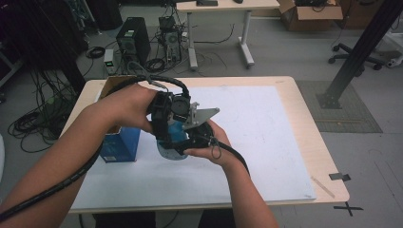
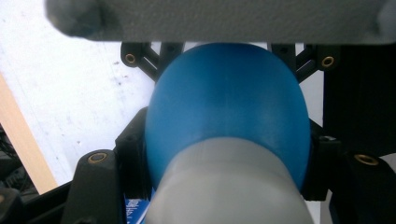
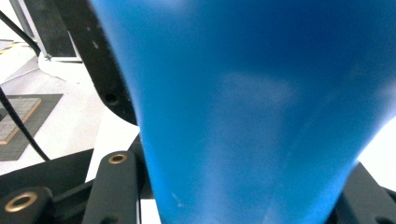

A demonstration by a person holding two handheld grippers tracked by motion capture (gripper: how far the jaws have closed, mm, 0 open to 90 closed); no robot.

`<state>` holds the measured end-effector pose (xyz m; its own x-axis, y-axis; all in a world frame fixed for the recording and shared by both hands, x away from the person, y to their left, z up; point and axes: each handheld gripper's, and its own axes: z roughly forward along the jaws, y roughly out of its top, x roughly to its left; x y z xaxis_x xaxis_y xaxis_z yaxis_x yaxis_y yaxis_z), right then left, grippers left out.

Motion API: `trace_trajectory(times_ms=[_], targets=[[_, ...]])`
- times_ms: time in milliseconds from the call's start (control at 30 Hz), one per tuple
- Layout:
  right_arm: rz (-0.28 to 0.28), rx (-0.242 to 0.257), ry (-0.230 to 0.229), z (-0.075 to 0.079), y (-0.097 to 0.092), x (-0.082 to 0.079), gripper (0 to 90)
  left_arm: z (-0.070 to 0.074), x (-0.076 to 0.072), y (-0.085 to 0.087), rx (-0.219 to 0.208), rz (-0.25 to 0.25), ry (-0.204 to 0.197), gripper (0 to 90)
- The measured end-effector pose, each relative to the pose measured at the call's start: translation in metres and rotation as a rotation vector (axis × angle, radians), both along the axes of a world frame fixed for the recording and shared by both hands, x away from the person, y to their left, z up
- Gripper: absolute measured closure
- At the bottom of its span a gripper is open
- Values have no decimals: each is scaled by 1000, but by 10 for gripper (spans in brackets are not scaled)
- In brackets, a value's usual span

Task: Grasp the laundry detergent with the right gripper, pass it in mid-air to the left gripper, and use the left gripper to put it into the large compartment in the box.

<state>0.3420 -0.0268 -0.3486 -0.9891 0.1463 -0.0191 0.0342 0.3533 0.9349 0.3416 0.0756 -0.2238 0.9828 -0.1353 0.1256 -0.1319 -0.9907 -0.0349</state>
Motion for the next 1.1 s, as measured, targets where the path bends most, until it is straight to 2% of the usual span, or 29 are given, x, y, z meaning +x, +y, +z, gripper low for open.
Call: trace_trajectory(times_ms=[133, 167, 200, 233, 300, 333, 367, 733, 800, 1000, 1067, 1100], targets=[[0, -3, -6, 1, 0, -1, 464, 1, -1, 0, -2, -2, 3, 376], [3, -9, -23, 1, 0, 0, 464, 1, -1, 0, -2, 1, -1, 377], [6, -2, -3, 2, 0, -2, 463, 2, -1, 0, 7, 8, 1, 379], [6, -2, -3, 2, 0, -2, 463, 2, -1, 0, 7, 8, 1, 381], [-3, -18, -42, 2, 0, 0, 462, 3, -1, -1, 21, 18, 7, 382], [-2, -11, -37, 2, 0, -1, 462, 3, -1, -1, 21, 18, 7, 383], [-5, 5, -11, 2, 1, -2, 461, 3, -1, -2, 26, 23, 10, 383], [1, 20, -19, 3, 0, -2, 456, 6, 0, -3, 26, 22, 18, 384], [2, 36, -21, 1, 0, -1, 455, 6, 2, -4, 27, 29, 31, 384], [-2, 62, -11, -3, -1, -2, 444, 5, 1, -6, 40, 31, 32, 384], [-9, 70, 0, -4, -2, -2, 416, 5, 2, -7, 44, 23, 29, 384], [-16, 74, 17, -5, -3, -2, 365, 5, 2, -7, 42, 21, 30, 384]])
